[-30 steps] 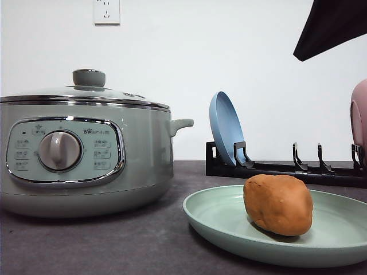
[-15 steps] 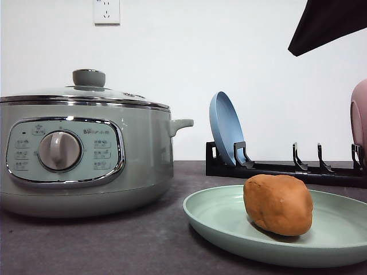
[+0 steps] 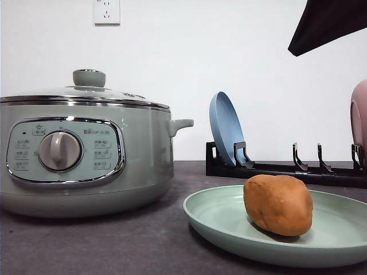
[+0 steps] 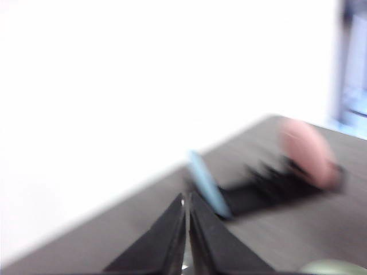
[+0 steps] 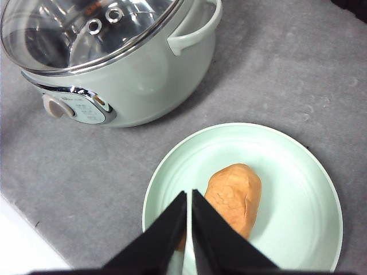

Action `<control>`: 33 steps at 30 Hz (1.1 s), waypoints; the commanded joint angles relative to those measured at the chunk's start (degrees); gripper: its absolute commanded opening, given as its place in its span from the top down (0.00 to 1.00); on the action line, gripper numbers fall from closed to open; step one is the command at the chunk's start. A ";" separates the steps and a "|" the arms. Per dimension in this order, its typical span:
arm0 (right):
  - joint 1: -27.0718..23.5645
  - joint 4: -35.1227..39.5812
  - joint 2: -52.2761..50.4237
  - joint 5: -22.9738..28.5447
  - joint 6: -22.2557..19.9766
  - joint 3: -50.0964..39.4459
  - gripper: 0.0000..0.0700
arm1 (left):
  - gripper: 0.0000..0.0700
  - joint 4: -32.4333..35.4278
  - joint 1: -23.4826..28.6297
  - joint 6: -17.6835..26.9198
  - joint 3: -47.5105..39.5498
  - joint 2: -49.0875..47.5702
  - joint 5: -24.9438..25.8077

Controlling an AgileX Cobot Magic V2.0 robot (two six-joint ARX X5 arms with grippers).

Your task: Transfer potato from steamer to green plate

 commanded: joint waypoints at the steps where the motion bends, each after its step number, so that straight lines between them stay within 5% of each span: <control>1: 0.31 0.59 0.18 0.05 -0.39 0.87 1.00 | 1.00 6.81 1.36 1.17 -4.73 -3.00 -3.01; 11: 0.31 0.59 0.20 0.04 -0.39 0.87 1.00 | 1.00 27.55 6.89 0.80 -35.55 -22.34 -16.40; 33: 0.31 0.59 0.20 0.05 -0.39 0.87 1.00 | 1.00 28.02 8.59 -1.99 -70.71 -43.45 -19.78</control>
